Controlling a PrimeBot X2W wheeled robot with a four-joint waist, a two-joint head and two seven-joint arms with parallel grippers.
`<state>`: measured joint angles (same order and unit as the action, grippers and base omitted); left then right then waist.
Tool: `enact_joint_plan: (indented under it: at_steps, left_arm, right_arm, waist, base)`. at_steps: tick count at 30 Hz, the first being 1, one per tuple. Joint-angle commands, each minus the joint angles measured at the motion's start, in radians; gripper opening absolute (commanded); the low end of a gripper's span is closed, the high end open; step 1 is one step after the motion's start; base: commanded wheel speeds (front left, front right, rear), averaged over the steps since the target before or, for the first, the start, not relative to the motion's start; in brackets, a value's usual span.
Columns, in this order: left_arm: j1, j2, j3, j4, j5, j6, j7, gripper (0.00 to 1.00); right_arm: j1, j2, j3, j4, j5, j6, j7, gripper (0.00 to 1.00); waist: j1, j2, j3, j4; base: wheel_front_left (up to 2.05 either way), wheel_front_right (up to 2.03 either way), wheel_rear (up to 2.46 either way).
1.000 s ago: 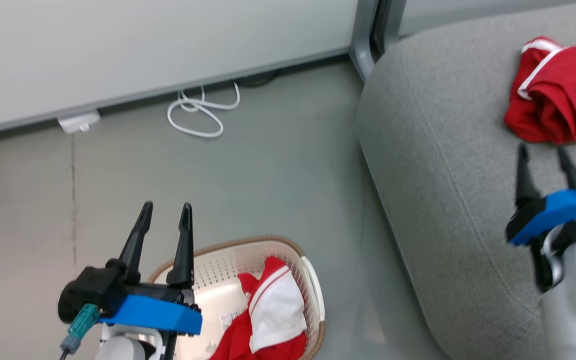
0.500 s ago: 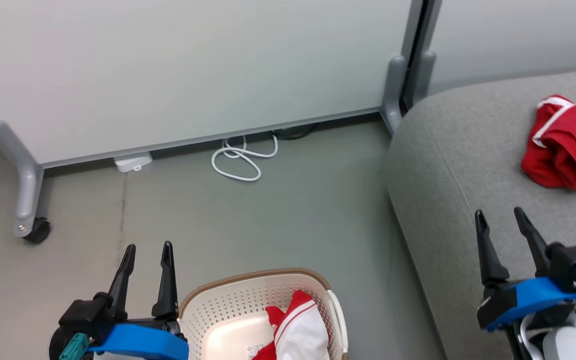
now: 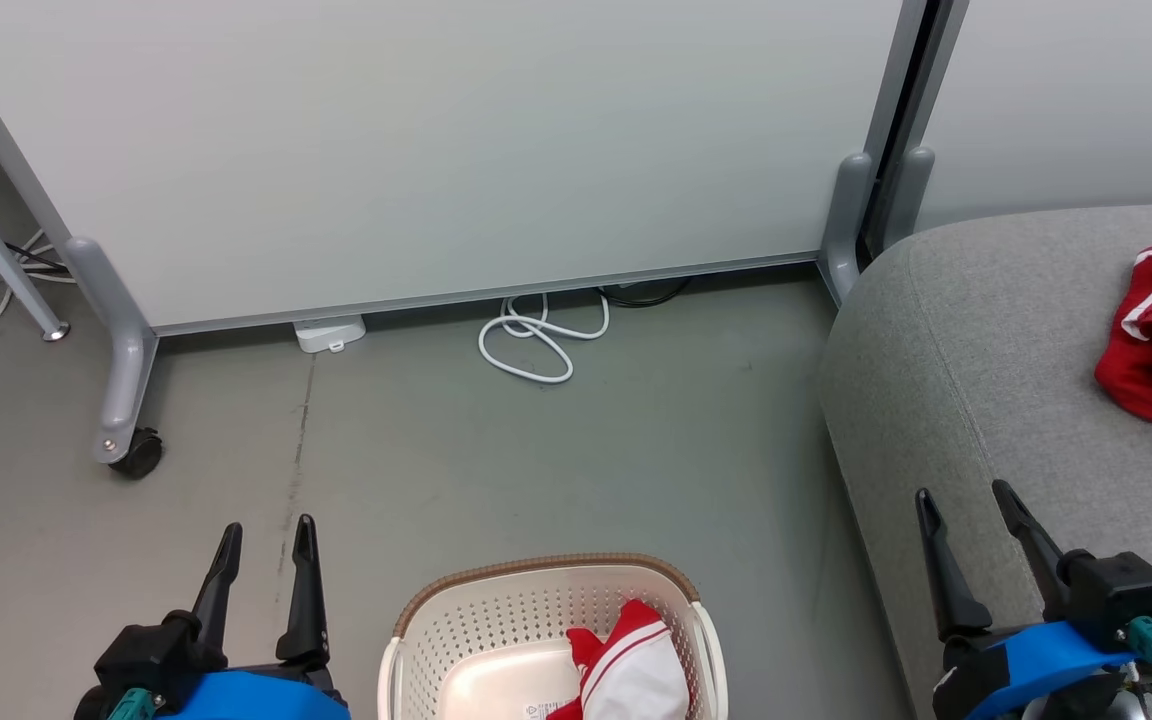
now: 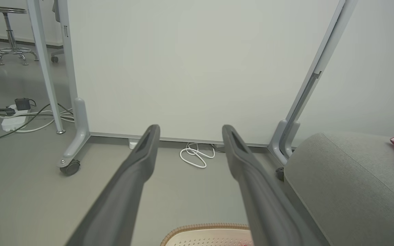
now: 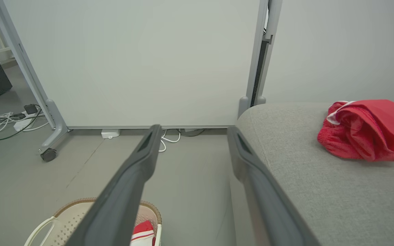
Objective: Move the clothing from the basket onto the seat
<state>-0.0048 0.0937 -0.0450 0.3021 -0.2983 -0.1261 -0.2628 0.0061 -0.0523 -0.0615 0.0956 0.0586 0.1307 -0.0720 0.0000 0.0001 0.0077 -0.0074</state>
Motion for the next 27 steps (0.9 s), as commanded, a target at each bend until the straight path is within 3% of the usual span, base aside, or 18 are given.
enact_joint_plan:
  at_steps: [1, 20, 27]
  left_arm:
    - [0.0, 0.007, 0.001, 0.002, -0.002, -0.008, -0.003, 1.0]
    - [-0.025, 0.016, -0.016, 0.003, -0.008, -0.005, -0.003, 1.0]
    - [-0.08, 0.015, -0.075, 0.072, -0.042, -0.005, -0.003, 1.0]
  right_arm:
    - [0.013, 0.002, 0.001, 0.001, 0.016, 0.0, -0.005, 1.0]
    - [0.004, 0.002, 0.019, -0.019, 0.04, 0.0, -0.006, 1.0]
    - [-0.029, 0.002, 0.034, -0.022, 0.045, 0.0, -0.015, 1.0]
  waist:
    - [0.0, -0.0001, 0.001, 0.003]
    - [0.0, -0.0001, 0.04, -0.012]
    - [0.0, -0.0001, 0.104, -0.034]
  base:
    - [0.0, 0.0, 0.0]
    - [0.0, 0.0, 0.0]
    - [0.0, 0.0, 0.0]
